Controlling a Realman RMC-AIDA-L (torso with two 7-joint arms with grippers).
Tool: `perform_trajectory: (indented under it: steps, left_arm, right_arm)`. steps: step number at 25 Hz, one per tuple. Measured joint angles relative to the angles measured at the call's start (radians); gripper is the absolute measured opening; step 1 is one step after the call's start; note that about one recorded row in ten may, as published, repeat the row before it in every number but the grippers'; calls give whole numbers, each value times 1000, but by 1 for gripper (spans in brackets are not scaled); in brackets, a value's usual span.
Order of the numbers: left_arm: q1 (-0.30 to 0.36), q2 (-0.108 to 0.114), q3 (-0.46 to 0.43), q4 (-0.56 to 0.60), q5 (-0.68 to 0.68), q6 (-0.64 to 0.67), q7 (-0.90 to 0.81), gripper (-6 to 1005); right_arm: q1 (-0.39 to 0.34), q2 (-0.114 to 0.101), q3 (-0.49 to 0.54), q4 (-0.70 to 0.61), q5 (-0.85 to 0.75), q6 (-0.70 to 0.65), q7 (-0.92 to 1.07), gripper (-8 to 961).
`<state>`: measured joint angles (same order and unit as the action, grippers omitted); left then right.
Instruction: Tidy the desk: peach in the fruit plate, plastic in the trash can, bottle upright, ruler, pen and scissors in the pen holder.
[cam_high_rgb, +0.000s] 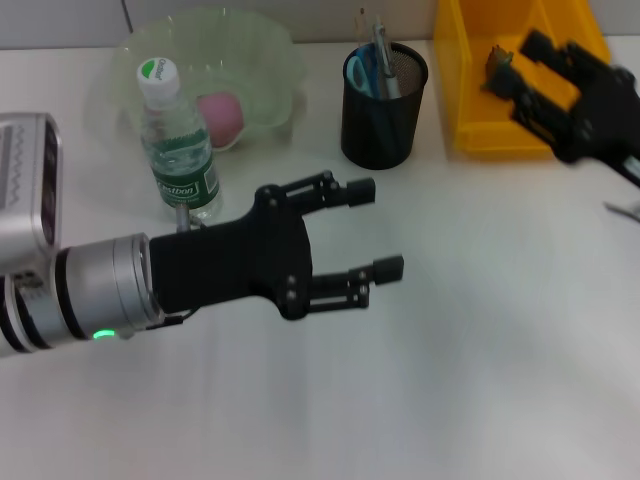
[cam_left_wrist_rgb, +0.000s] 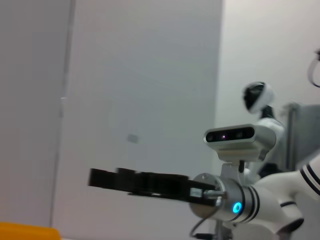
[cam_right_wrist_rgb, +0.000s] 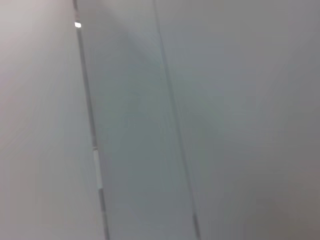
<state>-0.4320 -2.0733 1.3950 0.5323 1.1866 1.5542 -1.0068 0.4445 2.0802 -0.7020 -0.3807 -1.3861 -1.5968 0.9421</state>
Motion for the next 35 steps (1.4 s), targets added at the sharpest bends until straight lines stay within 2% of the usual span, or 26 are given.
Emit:
perform_trajectory:
  steps: [1, 3, 4, 6, 7, 9, 14, 21, 26, 35]
  left_arm:
    - [10, 1, 38, 0, 1, 15, 52, 787]
    - [12, 2, 45, 0, 2, 19, 55, 787]
    - [12, 2, 45, 0, 2, 19, 55, 787]
    - [14, 3, 52, -1, 3, 23, 56, 786]
    - [14, 3, 52, -1, 3, 23, 56, 786]
    - [26, 4, 60, -11, 3, 43, 65, 786]
    - [47, 4, 67, -16, 4, 57, 75, 786]
    - [84, 4, 83, -20, 4, 68, 127, 786]
    - [99, 6, 111, -38, 5, 88, 164, 787]
    - [94, 7, 105, -52, 72, 85, 150, 787]
  right_arm:
    - [-63, -1, -1, -40, -34, -72, 20, 501]
    - [-118, -1, -1, -76, -64, -145, 37, 550]
    - [-118, -1, -1, -76, -64, -145, 37, 575]
    - [-178, -1, 2, -132, -133, -245, 62, 624]
    - [-178, -1, 2, -132, -133, -245, 62, 635]
    - [-204, 0, 9, -190, -260, -330, 113, 657]
    - [-220, 1, 22, -228, -359, -397, 184, 711]
    - [-243, 0, 153, -250, -505, -487, 126, 782]
    - [-245, 0, 153, -250, -566, -518, 55, 827]
    - [-239, 1, 148, -245, -600, -505, 46, 827]
